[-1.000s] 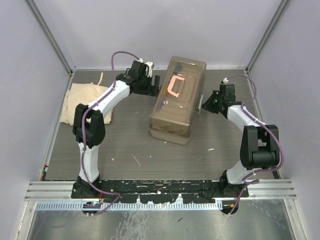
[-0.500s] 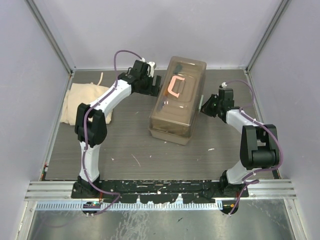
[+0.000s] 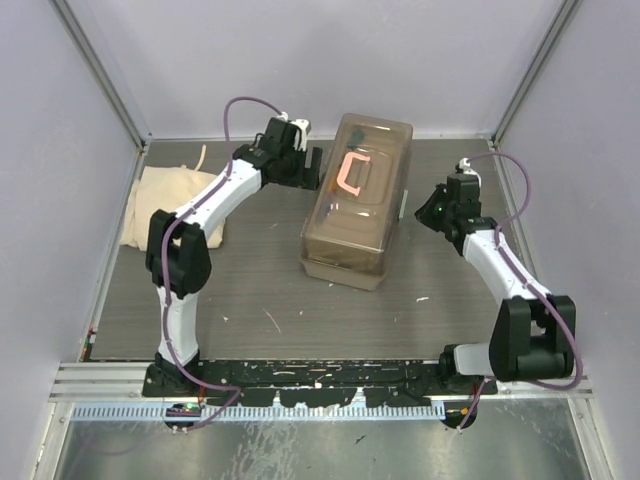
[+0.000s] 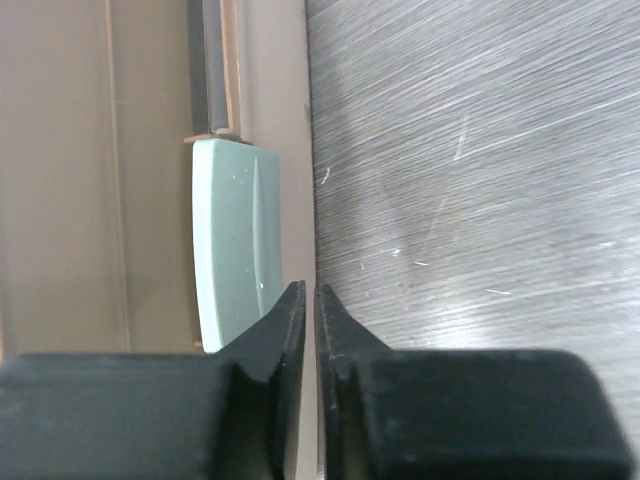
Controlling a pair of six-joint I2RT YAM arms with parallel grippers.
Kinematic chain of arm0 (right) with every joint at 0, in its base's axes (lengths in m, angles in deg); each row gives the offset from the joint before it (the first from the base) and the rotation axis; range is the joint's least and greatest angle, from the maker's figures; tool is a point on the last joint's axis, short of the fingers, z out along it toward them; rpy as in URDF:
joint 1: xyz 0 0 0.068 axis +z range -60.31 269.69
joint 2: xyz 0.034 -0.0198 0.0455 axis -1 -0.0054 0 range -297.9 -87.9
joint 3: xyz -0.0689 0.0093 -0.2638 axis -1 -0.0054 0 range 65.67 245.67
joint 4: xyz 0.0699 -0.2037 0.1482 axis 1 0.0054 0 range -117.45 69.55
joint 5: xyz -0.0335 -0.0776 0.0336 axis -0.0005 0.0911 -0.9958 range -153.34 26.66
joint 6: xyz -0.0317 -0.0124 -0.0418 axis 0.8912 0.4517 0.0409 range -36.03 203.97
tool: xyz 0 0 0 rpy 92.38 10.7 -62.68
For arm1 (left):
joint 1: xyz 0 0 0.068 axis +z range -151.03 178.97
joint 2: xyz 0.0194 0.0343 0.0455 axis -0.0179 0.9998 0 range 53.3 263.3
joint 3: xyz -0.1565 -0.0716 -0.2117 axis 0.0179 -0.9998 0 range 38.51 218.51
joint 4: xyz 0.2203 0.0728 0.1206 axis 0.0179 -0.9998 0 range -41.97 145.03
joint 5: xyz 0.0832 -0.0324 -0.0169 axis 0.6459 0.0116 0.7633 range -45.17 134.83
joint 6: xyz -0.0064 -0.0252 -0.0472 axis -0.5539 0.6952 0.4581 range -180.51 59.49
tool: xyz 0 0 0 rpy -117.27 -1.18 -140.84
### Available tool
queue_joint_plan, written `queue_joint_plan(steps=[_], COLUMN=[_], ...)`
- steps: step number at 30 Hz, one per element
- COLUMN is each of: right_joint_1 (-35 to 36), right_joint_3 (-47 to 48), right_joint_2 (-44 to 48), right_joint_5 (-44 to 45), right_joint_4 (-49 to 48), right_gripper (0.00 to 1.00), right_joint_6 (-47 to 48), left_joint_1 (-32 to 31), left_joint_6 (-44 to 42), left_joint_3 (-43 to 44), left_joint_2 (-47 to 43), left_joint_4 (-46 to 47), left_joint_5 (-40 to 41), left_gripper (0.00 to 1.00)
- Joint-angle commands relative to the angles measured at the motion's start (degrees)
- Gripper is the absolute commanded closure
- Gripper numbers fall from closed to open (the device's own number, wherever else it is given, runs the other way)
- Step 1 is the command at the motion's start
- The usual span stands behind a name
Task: Sort the tools into containers
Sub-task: Close the storage box at the center of the board, then reset both arms
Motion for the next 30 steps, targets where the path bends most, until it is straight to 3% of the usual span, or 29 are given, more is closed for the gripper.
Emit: queue_joint_plan(steps=[1, 6, 10, 17, 20, 26, 30], right_joint_1=[-0.1, -0.1, -0.1, -0.1, -0.1, -0.2, -0.1], right_joint_3=[1.8, 2.8, 3.4, 0.7, -0.8, -5.4, -8.9], right_joint_2=[6.9, 13.9, 20.6, 35.8, 41.6, 51.1, 54.3], right_joint_5=[7.0, -2.3, -5.5, -1.4, 2.7, 11.2, 12.1], right_joint_4=[4.5, 8.2, 11.0, 15.3, 18.7, 23.3, 23.7], right_gripper=[0.81, 0.51, 0.41, 0.02, 0.0, 0.0, 0.0], right_joint_6=[4.4, 7.4, 9.9, 11.0, 11.1, 7.9, 4.4], left_joint_1=[1.4, 1.7, 2.0, 2.1, 2.2, 2.2, 2.1], left_joint_6=[0.8, -1.0, -0.7, 0.4, 2.0, 9.2, 7.1], left_joint_3=[-1.3, -8.4, -13.8, -30.1, -37.5, -47.1, -55.7], left_joint_2=[-9.8, -20.2, -28.0, -45.2, -53.8, -67.3, -75.9], left_joint_4=[2.2, 4.9, 4.9, 6.3, 7.6, 0.9, 2.6], left_joint_5=[3.0, 6.8, 8.4, 10.4, 14.2, 26.8, 31.2], left_gripper=[0.1, 0.02, 0.02, 0.02, 0.02, 0.02, 0.02])
